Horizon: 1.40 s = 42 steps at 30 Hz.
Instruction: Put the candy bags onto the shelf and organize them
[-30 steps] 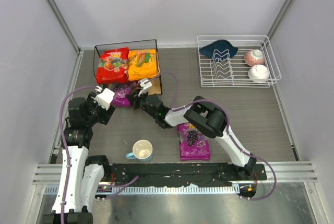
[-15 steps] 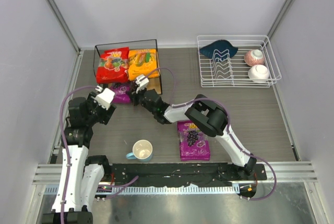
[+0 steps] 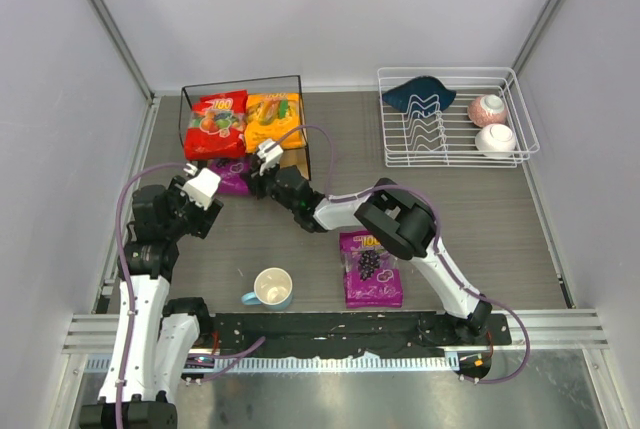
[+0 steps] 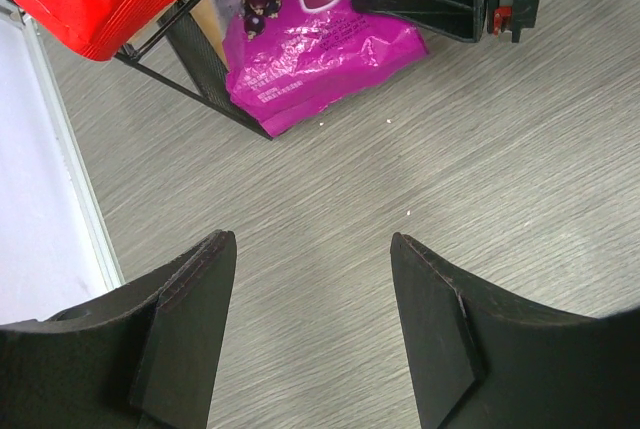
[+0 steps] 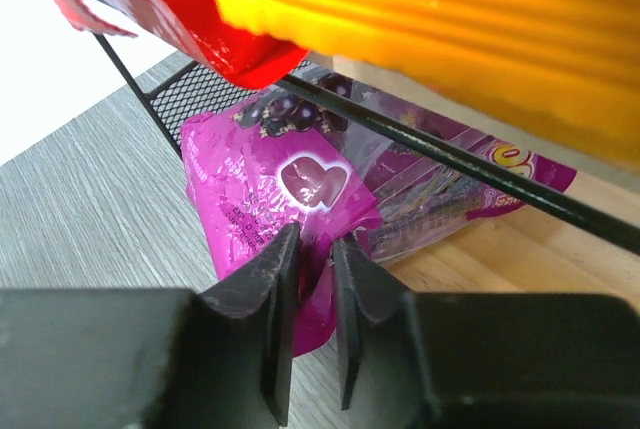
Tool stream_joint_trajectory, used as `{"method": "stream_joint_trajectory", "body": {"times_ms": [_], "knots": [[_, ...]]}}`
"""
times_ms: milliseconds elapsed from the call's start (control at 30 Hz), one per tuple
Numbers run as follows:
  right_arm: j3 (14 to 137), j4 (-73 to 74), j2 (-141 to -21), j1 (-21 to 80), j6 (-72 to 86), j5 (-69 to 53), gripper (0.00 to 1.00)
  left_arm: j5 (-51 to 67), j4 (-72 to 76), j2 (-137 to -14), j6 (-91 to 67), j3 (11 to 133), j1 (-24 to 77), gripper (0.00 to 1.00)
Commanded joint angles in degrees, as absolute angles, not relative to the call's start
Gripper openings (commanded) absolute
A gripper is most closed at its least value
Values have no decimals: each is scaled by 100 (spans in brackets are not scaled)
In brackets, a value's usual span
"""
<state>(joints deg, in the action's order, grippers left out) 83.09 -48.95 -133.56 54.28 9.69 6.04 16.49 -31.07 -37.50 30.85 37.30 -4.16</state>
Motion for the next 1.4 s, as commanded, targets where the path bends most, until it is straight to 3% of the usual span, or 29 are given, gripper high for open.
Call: {"method": "stream_joint_trajectory", "body": {"times_ms": [0,33,333,700,900,1067,1133,1367], "knots": [[8315,-5229,-13289,5361,1037,685,31,1644,-2918,-3744,3164,3744,-448,67],[8262,-5290,-13219,5370,1072,694,39,1644,-2927,-3744,3164,3753,-457,67],[7199,-5914,-12666,5388,1520,686,68,1731,-2988,-3691,3129,3797,-457,67],[5890,-5951,-11165,5589,1959,806,78,1802,-3067,-3630,3085,3911,-457,68],[4958,-3994,-9583,5844,2398,2552,81,2004,-3085,-3647,3006,3990,-448,68],[4702,-270,-7921,5862,4162,3944,85,2065,-3146,-3753,3023,4069,-448,69],[4562,1012,-7456,5862,4621,4060,85,2083,-3129,-3814,3015,4087,-448,69],[3658,3207,-5671,5871,6591,4017,86,2215,-2980,-4042,2918,4087,-448,70]]}}
